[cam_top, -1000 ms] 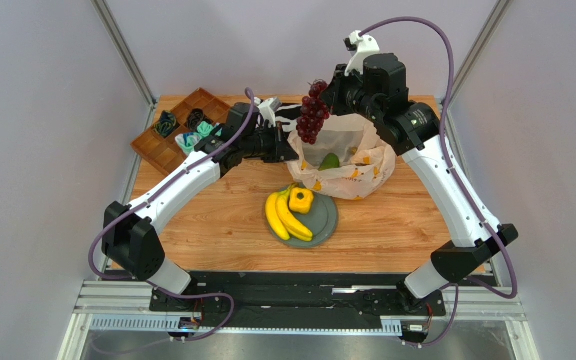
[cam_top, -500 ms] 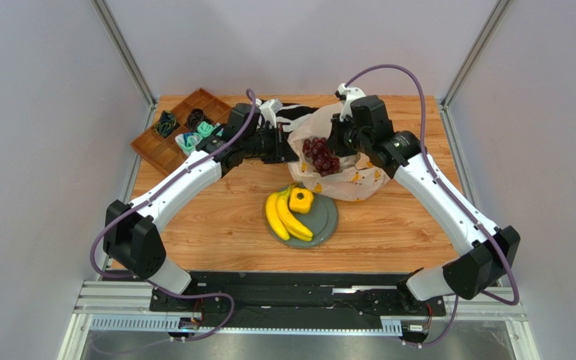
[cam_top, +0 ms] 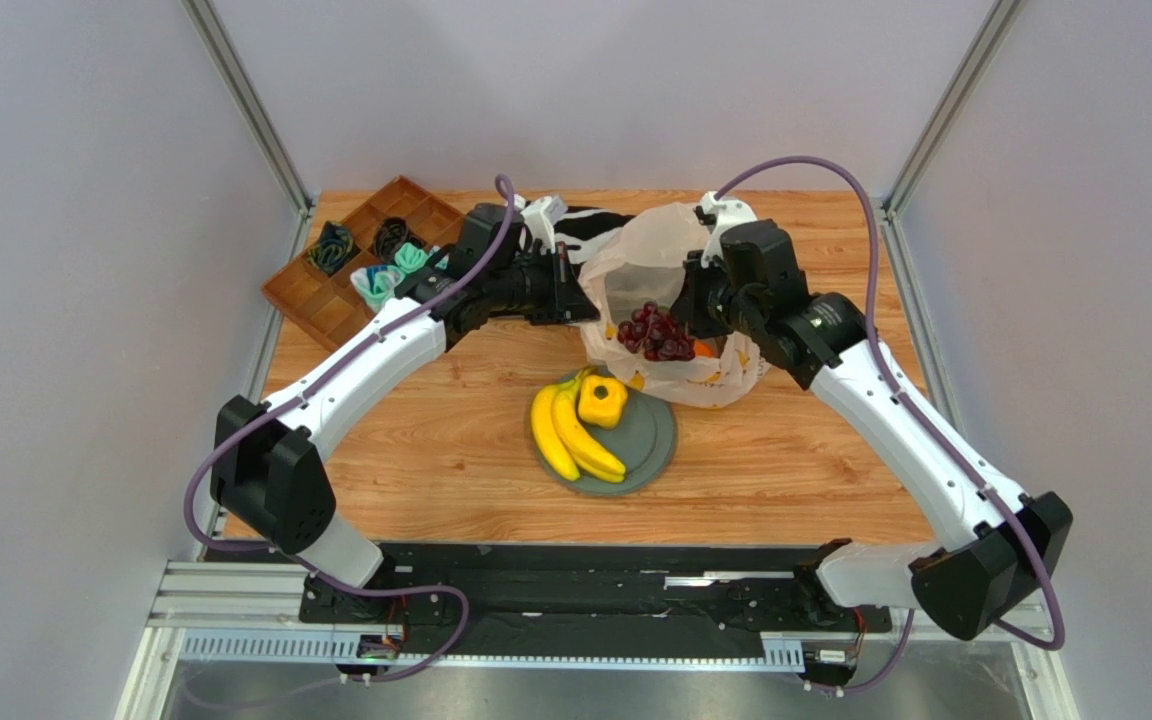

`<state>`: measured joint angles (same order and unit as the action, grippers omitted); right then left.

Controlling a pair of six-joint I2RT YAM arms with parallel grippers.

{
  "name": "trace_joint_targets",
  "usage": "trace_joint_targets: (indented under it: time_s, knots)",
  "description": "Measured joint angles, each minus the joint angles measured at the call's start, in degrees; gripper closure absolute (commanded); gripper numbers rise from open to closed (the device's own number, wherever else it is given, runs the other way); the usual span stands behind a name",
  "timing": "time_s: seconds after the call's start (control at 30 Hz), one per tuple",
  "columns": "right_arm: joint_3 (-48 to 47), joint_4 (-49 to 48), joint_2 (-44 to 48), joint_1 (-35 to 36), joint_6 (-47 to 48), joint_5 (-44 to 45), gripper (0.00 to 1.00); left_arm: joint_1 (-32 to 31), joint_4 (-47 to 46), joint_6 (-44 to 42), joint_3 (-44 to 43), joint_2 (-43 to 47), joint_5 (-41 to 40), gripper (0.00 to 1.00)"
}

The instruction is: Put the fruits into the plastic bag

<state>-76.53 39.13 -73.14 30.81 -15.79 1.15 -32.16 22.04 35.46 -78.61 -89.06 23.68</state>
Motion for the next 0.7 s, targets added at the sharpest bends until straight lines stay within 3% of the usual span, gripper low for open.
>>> trace_joint_targets:
  time_s: [0.47,0.7]
  knots:
    - [-9.81,-0.92,-17.7,-0.61,-0.59,5.05,1.0,0.0,0.07,0.02,0.0,0.35,-0.04,1.0]
    - [-9.01,0.07,-21.81,-1.05,0.55,14.01,1.0,0.0,0.13,0.02,0.02,1.38,-0.26,1.0]
